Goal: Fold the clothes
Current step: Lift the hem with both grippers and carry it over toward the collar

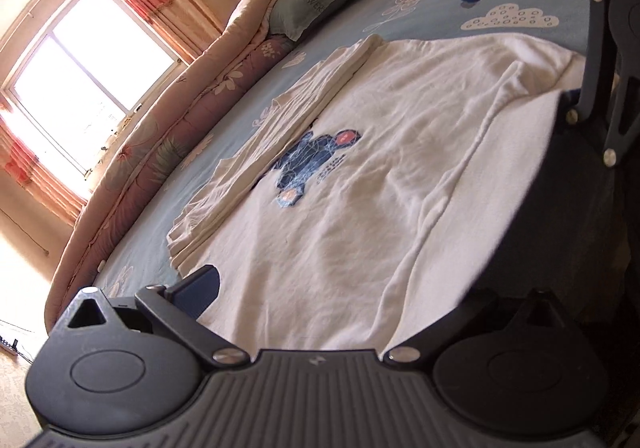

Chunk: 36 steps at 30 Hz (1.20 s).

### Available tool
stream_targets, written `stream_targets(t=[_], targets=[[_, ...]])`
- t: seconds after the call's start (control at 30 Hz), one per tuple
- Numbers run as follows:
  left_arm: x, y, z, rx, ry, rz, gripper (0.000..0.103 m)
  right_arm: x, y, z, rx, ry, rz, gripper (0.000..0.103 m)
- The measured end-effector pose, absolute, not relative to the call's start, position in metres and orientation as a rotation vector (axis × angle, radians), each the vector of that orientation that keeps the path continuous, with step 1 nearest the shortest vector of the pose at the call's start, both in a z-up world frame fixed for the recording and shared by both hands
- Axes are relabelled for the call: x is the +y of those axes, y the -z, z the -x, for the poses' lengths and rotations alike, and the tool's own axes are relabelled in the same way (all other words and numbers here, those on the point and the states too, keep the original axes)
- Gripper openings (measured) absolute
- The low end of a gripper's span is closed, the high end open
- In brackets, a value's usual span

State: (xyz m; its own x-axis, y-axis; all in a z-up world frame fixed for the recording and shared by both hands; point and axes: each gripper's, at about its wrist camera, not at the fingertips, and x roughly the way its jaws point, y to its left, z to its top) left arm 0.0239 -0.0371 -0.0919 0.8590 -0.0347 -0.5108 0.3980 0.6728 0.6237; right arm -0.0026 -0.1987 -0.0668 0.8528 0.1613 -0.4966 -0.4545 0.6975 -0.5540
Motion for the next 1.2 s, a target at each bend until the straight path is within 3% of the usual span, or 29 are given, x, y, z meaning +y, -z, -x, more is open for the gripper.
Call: stream_targets(t=[0.33,0.6,1.2], targets=[[-0.050,0.093,-0.027,0.474,0.284,-0.813,0.102,-0.164,0.084,0.001,0.410,-0.390,0.802,0.103],[-0.014,0.097,-0.021,0.464,0.198,-0.882,0.103,-0.223,0.085,-0.003,0.432,-0.242,0.791,0.103],[-0.025,0.098,-0.031,0.355,0.059,-0.943,0.103,-0.190,0.091,-0.003,0.293,-0.102,0.918,0.103]])
